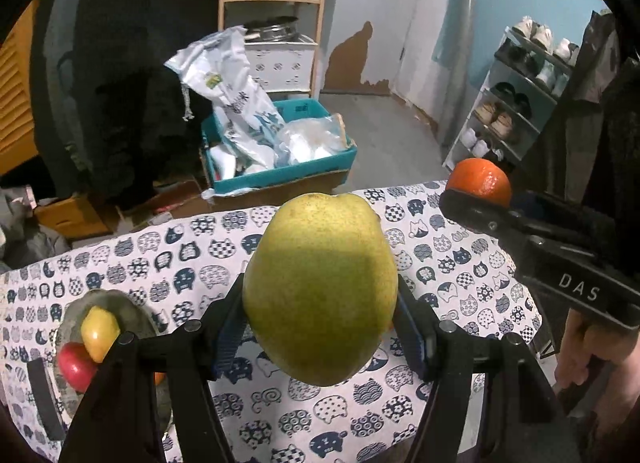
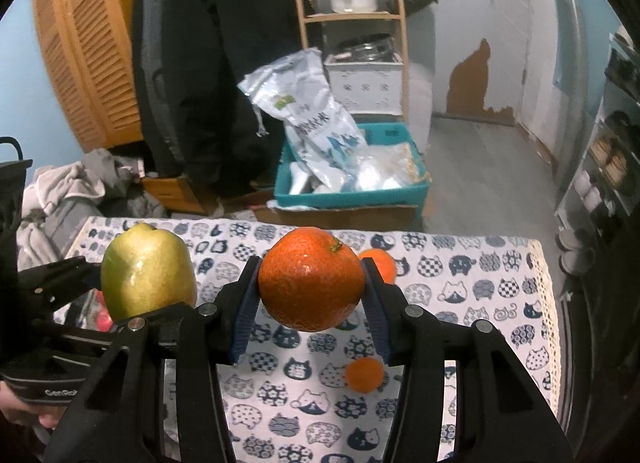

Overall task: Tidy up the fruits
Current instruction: 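Lift the pear with the left tool while the right tool lifts the orange, then carry the pear over the green bowl with the left tool while the right tool carries the orange there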

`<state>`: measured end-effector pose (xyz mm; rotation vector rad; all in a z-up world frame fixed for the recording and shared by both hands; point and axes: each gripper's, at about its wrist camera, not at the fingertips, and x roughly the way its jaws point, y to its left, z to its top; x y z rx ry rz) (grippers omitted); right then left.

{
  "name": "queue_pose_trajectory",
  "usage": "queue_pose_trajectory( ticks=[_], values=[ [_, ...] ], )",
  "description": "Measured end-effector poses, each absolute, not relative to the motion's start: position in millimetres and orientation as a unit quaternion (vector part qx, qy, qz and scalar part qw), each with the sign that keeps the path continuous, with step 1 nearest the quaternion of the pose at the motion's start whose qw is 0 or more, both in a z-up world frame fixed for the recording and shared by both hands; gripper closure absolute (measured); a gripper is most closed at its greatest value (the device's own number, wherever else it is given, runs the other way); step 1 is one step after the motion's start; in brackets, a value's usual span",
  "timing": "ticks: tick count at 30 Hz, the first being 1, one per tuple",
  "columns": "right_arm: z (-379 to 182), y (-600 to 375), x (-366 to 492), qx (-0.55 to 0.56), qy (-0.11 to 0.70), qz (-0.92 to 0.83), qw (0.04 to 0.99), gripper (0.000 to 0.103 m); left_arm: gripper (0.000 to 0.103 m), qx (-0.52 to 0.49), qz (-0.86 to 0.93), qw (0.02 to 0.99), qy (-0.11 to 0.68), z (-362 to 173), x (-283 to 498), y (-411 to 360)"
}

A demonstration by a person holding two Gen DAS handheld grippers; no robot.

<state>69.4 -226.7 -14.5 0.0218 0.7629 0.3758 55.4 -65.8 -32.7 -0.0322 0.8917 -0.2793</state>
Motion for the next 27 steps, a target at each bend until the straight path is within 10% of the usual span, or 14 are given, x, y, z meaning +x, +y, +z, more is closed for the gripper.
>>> queue_pose_trajectory(
  ticks=[27],
  values=[
    [5,-108,62,-0.023,0.365,0.284,0.886,0.055,0.035,-0.078,-0.062,0.906,0.411,-25,10,58]
  ],
)
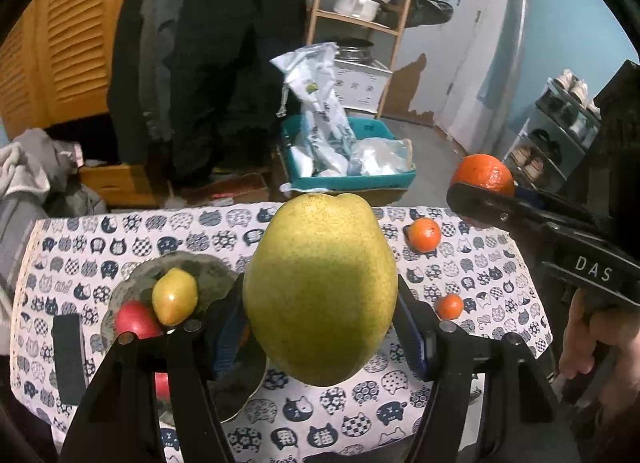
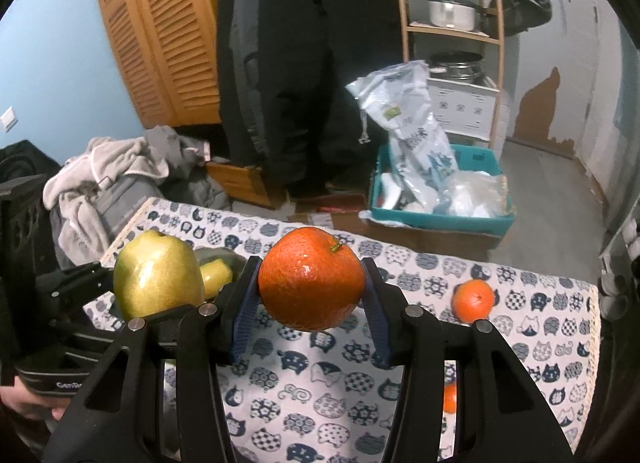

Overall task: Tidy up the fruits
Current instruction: 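Carry the pear over the green bowl with the left tool while the right tool carries the orange there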

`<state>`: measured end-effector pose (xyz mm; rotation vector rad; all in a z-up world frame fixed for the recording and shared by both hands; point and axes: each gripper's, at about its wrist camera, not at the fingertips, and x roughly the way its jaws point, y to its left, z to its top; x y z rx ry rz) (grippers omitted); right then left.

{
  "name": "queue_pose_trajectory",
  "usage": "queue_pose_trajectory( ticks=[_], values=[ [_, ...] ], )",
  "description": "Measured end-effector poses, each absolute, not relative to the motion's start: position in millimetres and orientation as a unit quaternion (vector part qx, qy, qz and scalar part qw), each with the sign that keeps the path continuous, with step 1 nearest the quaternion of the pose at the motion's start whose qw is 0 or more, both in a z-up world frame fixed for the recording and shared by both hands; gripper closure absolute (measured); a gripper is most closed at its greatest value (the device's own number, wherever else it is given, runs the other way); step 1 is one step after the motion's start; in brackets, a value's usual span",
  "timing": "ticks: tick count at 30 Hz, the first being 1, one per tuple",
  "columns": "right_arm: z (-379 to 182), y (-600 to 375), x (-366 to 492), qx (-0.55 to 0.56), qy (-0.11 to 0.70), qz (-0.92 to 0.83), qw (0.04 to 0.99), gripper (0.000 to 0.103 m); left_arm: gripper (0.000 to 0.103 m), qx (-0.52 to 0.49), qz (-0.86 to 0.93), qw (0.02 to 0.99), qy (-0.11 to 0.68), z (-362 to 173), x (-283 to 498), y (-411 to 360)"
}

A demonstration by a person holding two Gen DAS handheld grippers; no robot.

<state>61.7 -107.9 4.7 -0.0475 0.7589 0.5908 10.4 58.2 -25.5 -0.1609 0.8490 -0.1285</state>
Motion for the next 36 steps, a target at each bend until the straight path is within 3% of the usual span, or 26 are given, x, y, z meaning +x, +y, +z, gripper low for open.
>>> queue_pose_trajectory(
  ticks=[23,36],
  values=[
    [-33,-9,79,-0.038,0.414,0.34,0.843,0.055,0.035,-0.137,0.015,0.879,0.456,-89,5,160],
    [-79,26,91,-0.051,0.458,0.346,0.818,0.055,0.035,-0.171,0.025,0.841,0.512,-146,8,174]
  ],
)
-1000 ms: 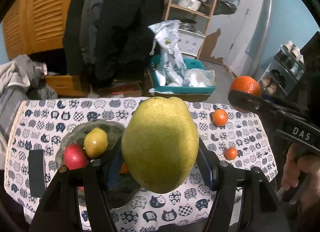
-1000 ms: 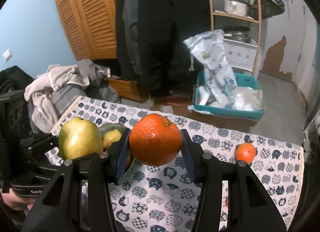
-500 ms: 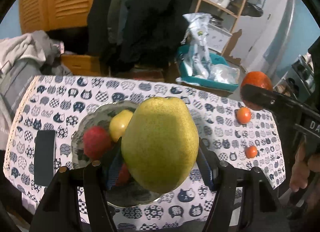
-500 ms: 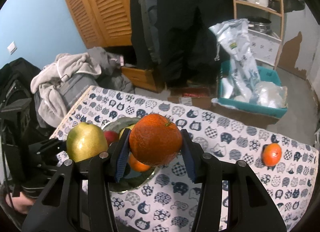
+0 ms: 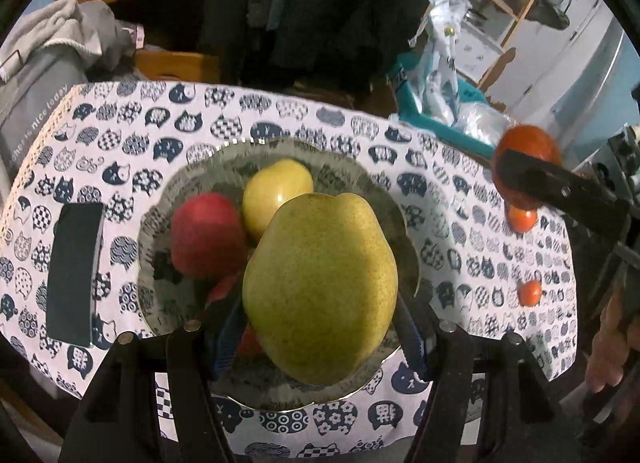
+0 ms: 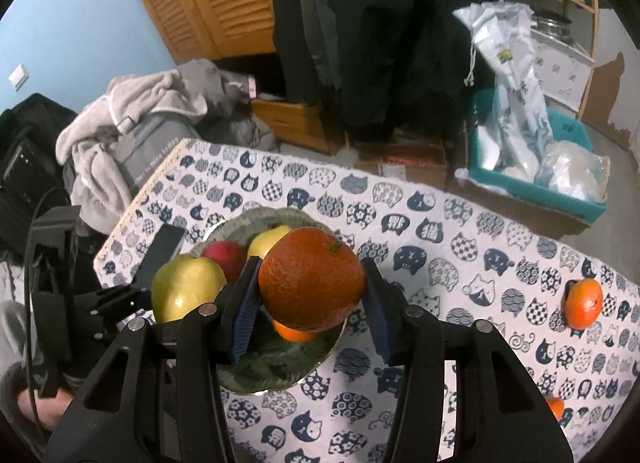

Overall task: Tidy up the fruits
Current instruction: 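Carry the pear over the green bowl with the left tool while the right tool carries the orange there, then release the pear into the bowl with the left tool while the right tool lowers the orange in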

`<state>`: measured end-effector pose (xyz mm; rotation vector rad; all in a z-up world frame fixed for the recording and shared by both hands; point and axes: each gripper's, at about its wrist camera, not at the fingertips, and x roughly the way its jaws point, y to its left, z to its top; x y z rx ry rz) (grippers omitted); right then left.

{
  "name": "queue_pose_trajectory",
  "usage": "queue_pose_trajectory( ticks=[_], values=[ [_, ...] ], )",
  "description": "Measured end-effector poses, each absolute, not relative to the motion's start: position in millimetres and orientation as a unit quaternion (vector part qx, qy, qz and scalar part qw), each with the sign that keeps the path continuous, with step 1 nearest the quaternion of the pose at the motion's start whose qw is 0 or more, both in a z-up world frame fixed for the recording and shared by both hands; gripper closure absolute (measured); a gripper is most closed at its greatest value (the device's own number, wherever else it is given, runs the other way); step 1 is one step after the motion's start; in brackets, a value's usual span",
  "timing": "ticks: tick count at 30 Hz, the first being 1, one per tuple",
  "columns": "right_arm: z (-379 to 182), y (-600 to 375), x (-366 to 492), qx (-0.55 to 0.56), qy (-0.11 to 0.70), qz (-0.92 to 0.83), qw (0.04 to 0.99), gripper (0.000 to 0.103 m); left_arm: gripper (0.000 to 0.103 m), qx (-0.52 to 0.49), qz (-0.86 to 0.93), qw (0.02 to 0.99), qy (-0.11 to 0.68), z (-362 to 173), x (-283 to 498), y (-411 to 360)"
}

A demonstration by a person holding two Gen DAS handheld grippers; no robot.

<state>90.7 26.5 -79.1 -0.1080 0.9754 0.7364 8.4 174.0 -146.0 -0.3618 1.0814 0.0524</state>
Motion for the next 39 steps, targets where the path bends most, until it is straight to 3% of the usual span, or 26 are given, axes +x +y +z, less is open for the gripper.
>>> queue_pose_trajectory(
  ticks=[11,18,39],
  values=[
    [-114,43,95,-0.064,0.487,0.346,0.799,0.055,0.035,-0.179,0.036,0.812,0.554,-181,6,162],
    [-129,50,98,-0.071,0.497,0.346,0.793,0.055,0.036,-0.161,0.034,0.833,0.529,-168,6,155],
    [-164,103,102,-0.073,0.518,0.384,0.76,0.055,0.036,-0.238,0.133,0.811,0.518,-171,1,244]
  ],
)
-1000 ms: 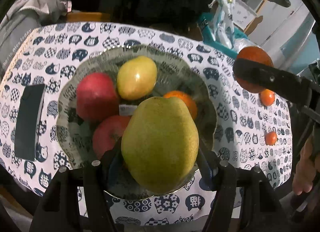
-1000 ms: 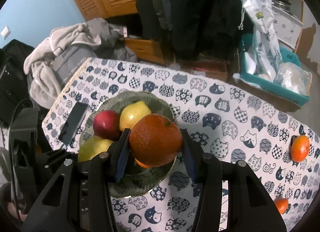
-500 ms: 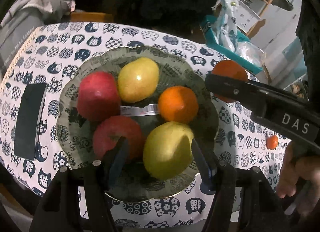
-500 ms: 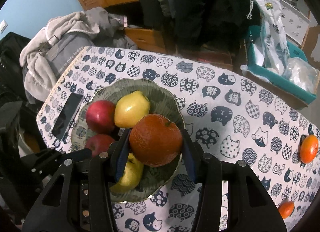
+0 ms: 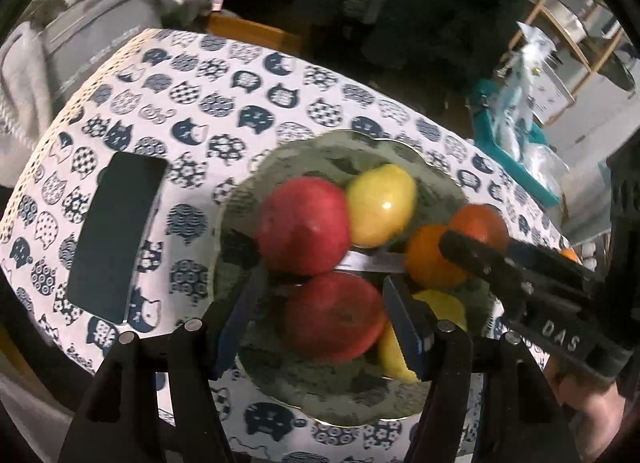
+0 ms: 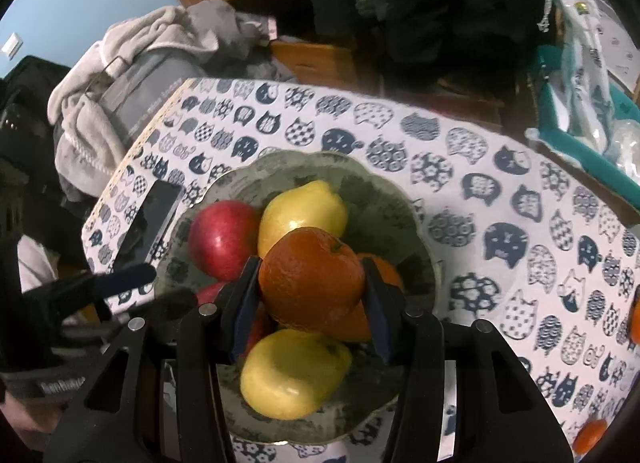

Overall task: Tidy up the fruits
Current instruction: 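Release the pear into the bowl with the left tool while the right tool lowers the orange in, then move both open tools away from the bowl toward the two loose oranges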

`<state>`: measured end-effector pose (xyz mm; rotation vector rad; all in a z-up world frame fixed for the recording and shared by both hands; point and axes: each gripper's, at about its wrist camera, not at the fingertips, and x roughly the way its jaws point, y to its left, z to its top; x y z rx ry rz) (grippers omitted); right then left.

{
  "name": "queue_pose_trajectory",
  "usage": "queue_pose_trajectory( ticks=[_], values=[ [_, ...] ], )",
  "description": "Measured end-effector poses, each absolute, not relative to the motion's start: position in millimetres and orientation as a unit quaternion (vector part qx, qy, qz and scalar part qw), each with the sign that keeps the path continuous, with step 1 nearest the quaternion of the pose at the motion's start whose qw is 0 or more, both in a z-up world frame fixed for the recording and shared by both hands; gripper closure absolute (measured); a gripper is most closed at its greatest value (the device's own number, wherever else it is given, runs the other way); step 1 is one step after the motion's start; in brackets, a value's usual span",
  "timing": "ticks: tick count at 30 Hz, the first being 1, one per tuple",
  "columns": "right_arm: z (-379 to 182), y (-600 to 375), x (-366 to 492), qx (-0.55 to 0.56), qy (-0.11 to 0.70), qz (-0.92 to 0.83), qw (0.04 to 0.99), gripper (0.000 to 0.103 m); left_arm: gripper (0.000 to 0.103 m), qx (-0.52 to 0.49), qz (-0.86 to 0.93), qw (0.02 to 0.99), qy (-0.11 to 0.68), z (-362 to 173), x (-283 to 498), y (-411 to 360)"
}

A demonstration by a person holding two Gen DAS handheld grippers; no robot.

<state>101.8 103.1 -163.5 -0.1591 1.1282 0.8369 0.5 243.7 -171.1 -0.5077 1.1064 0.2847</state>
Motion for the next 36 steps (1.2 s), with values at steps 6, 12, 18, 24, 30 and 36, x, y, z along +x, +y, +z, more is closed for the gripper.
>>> queue_pose_trajectory(
  ticks=[6,12,18,24,30,36],
  values=[
    [-173,113,94,-0.08,0.531,0.396,0.745,0.053,0.036,-0.238,0.151,0.805,0.522,-177,-4,254],
    [-171,114,90,-0.076,0.531,0.398,0.745,0.053,0.036,-0.23,0.148,0.809,0.521,-173,-6,252],
    [-158,100,92,-0.076,0.517,0.377,0.765,0.053,0.036,-0.221,0.143,0.815,0.516,-165,-5,246],
    [-131,83,90,-0.075,0.491,0.361,0.79,0.047,0.036,-0.196,0.13,0.83,0.505,-150,-2,229],
    [-98,57,86,-0.067,0.462,0.342,0.815,0.043,0.031,-0.172,0.107,0.848,0.489,-131,0,207],
    [-67,29,80,-0.056,0.436,0.325,0.838,0.043,0.031,-0.156,0.081,0.864,0.472,-109,1,185]
  ],
)
